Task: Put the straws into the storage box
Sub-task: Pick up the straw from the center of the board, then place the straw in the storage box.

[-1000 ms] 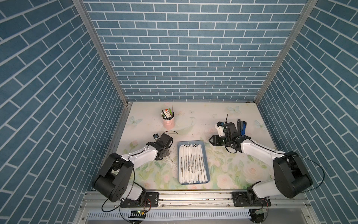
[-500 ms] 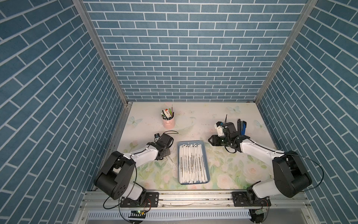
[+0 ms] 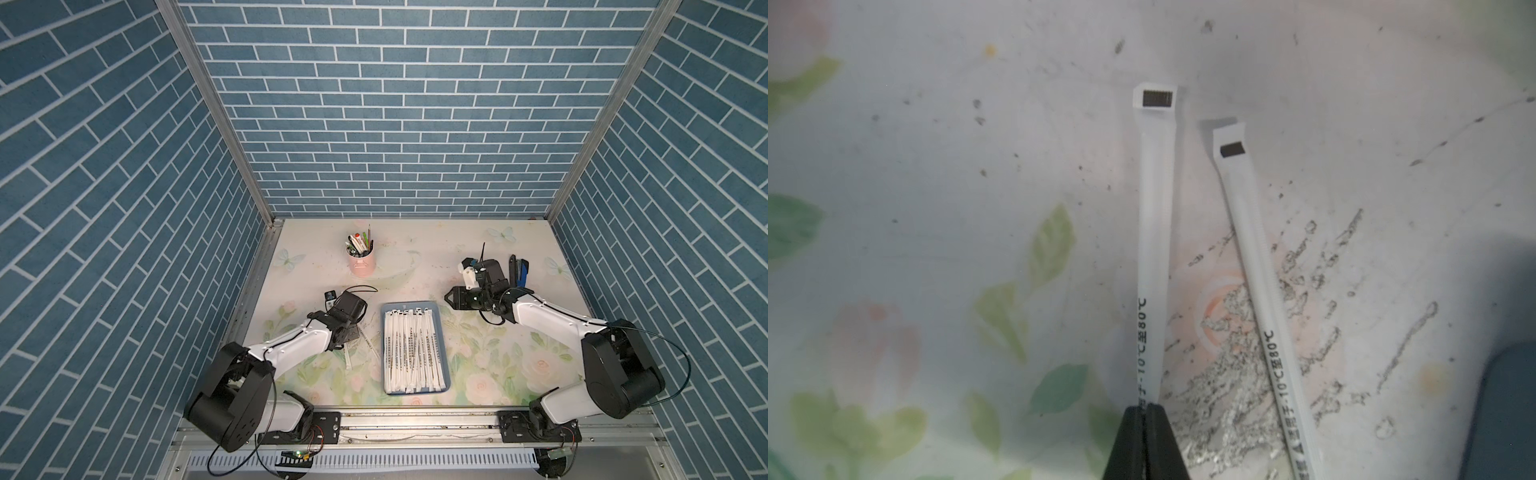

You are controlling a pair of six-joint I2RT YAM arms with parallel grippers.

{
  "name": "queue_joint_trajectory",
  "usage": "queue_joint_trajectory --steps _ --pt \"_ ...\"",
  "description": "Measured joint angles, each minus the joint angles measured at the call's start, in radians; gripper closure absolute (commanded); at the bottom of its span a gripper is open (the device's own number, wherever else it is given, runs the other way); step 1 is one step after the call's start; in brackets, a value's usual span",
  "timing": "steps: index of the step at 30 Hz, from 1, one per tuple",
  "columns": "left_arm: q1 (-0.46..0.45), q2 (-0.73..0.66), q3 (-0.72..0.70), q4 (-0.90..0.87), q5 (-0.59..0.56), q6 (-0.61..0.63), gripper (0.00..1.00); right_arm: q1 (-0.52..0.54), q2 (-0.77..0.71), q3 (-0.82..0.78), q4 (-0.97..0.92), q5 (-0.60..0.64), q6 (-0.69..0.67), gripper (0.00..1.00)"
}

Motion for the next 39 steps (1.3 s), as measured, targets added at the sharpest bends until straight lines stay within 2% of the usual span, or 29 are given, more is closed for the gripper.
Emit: queue_joint_trajectory --steps 4,6,12,16,19,24,35,39 --pt "-0.02 -0.083 0.076 -0.096 -0.044 -0.007 0.95 0.003 0.001 0.007 -0.003 0.008 0.0 0.52" --pt "-0.066 -0.1 0.148 -0.117 -0.064 -0.016 0.95 0.003 0.001 0.009 -0.013 0.018 0.0 0.52" --pt "-0.346 -0.04 0.336 -0.079 -0.096 -0.073 0.97 0.003 0.003 0.023 -0.03 0.048 0.0 0.52" --pt "-0.508 0.062 0.372 -0.002 -0.093 -0.135 0.98 0.003 0.003 0.023 -0.036 0.06 0.0 0.52" --pt "-0.579 0.15 0.373 0.039 -0.085 -0.182 0.98 0.003 0.005 0.024 -0.041 0.063 0.0 0.52" --pt "-0.624 0.234 0.344 0.094 -0.069 -0.237 0.98 0.003 0.006 0.039 -0.053 0.064 0.0 0.52" --pt "-0.626 0.336 0.294 0.148 -0.036 -0.266 0.97 0.003 0.007 0.04 -0.055 0.063 0.0 0.52" --pt "-0.626 0.355 0.294 0.156 -0.026 -0.266 0.91 0.003 0.007 0.04 -0.055 0.064 0.0 0.52"
